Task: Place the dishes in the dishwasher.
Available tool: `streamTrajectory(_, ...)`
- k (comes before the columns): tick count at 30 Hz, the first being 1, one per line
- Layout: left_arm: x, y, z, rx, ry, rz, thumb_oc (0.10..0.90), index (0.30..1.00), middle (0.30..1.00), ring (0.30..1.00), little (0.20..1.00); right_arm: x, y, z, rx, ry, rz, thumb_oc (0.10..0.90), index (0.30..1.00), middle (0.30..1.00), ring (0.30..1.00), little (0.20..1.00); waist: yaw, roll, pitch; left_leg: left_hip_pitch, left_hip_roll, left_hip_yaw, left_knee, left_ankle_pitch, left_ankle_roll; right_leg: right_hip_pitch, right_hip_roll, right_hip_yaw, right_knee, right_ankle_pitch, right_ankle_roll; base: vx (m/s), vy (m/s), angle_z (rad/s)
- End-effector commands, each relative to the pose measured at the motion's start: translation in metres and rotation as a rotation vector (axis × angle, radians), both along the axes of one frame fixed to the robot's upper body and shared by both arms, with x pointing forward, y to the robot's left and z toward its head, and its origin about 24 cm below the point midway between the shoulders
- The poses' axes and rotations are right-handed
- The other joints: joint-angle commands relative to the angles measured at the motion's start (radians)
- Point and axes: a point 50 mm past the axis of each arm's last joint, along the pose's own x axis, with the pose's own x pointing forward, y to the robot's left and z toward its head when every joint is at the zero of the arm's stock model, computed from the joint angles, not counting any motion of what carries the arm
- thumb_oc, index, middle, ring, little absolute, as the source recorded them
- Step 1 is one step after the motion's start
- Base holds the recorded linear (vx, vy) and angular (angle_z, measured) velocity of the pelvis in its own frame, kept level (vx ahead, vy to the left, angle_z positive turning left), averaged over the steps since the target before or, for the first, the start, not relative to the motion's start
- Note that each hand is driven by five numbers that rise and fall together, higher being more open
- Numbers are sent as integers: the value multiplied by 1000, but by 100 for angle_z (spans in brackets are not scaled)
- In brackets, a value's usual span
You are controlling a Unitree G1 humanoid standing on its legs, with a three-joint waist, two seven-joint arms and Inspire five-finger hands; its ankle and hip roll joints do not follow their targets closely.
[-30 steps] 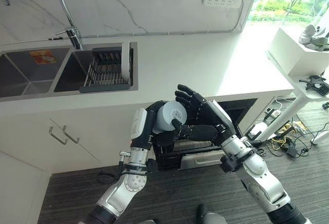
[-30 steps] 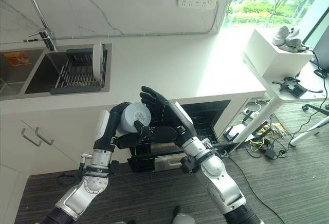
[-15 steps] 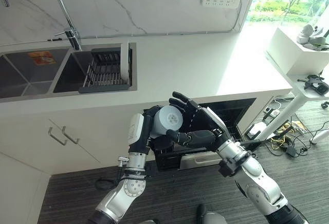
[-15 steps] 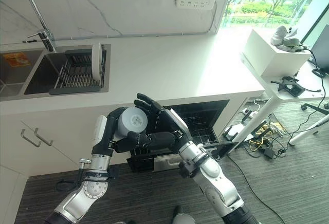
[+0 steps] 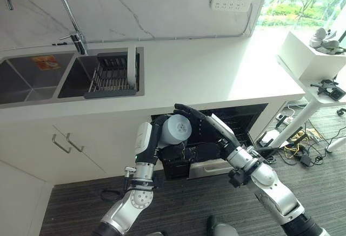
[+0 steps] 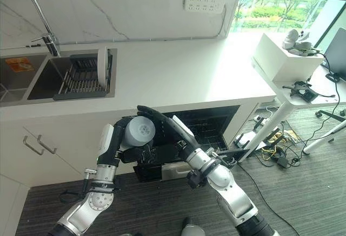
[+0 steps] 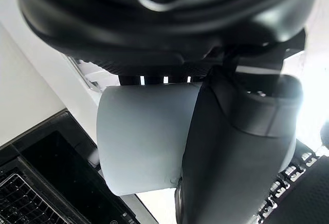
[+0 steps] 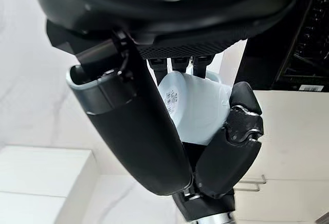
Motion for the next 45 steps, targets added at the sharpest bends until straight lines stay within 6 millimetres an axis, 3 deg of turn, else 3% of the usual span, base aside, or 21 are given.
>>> streamTrajectory(1,4,-36,64,-93,-325,-232,400,300,300,300,300,-2,27,30,20,-164,112,800,900,900,900,900,19,-11,-39,16,29,-16,8,-106,-22,67,-21,63,53,-176,88,0,0,0)
streamTrajectory(5,4,-38,65,-84,-326,-246,400,300,300,300,300,1,30,28,-23,-187,93,800,900,900,900,900,23,-11,-41,16,28,-18,8,-107,-21,68,-21,61,53,-177,88,0,0,0)
streamTrajectory(6,4,-38,65,-81,-326,-249,400,300,300,300,300,2,30,29,-32,-198,92,775,862,862,862,862,24,-11,-41,16,29,-18,8,-107,-22,68,-22,60,53,-177,88,0,0,0)
streamTrajectory(7,4,-39,66,-80,-327,-254,400,300,300,300,300,2,31,30,-41,-211,88,706,759,759,759,759,26,-11,-41,15,29,-19,8,-107,-22,69,-21,59,53,-177,88,0,0,0)
streamTrajectory(8,4,-40,66,-79,-329,-259,400,300,300,300,300,3,32,31,-45,-219,85,563,545,545,545,545,27,-11,-41,15,29,-20,8,-106,-22,69,-21,59,53,-177,88,0,0,0)
streamTrajectory(9,4,-40,66,-78,-331,-261,400,300,300,300,300,3,32,32,-48,-227,81,463,394,394,394,394,28,-11,-41,15,28,-21,8,-106,-22,69,-21,58,53,-177,87,0,0,0)
streamTrajectory(10,4,-40,67,-77,-333,-264,400,300,300,300,300,4,32,33,-51,-238,74,400,300,300,300,300,29,-11,-40,15,28,-21,8,-106,-22,69,-21,57,53,-177,87,0,0,0)
streamTrajectory(24,5,-44,73,-55,-356,-288,400,300,300,300,300,7,35,41,-91,-372,-11,400,300,300,300,300,34,-9,-32,17,28,-23,8,-108,-20,72,-21,58,53,-179,87,0,0,0)
streamTrajectory(36,5,-44,73,-49,-346,-298,400,300,300,300,300,7,34,42,-88,-377,-22,400,300,300,300,300,36,-9,-29,21,28,-27,8,-110,-20,78,-18,58,53,-183,84,0,0,0)
streamTrajectory(37,5,-43,73,-51,-339,-300,800,900,900,900,900,8,33,43,-84,-385,-32,400,300,300,300,300,36,-9,-29,21,29,-27,8,-110,-20,78,-17,58,53,-183,83,0,0,0)
streamTrajectory(45,5,-43,70,-46,-337,-275,800,900,900,900,900,15,21,39,-82,-348,-173,400,300,300,300,300,28,-6,-31,21,33,-22,8,-110,-21,78,-16,57,53,-185,81,0,0,0)
